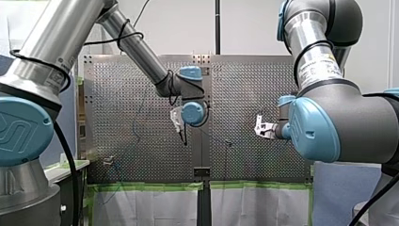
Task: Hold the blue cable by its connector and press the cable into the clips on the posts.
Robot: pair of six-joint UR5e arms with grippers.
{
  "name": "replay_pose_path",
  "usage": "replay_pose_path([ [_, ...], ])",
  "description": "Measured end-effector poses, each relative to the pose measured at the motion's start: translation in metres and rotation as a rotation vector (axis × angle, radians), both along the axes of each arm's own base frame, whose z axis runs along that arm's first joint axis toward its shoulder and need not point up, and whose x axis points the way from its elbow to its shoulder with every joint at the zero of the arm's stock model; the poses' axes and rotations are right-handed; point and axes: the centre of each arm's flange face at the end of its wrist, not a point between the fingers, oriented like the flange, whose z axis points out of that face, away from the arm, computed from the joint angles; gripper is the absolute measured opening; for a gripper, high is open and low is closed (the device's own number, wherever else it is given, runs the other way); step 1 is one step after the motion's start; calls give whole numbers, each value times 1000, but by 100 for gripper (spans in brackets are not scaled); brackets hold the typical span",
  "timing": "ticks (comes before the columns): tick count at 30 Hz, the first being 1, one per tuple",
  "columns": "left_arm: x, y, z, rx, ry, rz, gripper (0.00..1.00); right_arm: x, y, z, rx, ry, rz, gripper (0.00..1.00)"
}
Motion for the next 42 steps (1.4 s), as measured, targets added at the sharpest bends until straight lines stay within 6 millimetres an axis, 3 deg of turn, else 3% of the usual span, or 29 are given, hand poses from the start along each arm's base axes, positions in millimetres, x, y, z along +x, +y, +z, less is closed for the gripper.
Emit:
replay_pose_path([
  [5,-15,14,6,2,7,8,100,0,-7,7,-16,-1,0,0],
  [10,-32,28,12,5,15,6,100,2,-18,29,-47,6,-1,0],
  [19,-61,49,20,10,18,-14,100,5,-21,67,-96,2,2,0],
  [31,-89,76,29,8,-2,-20,100,9,-18,71,-108,15,12,0],
  [42,-91,78,30,8,-3,-20,100,10,-17,70,-109,17,12,0],
])
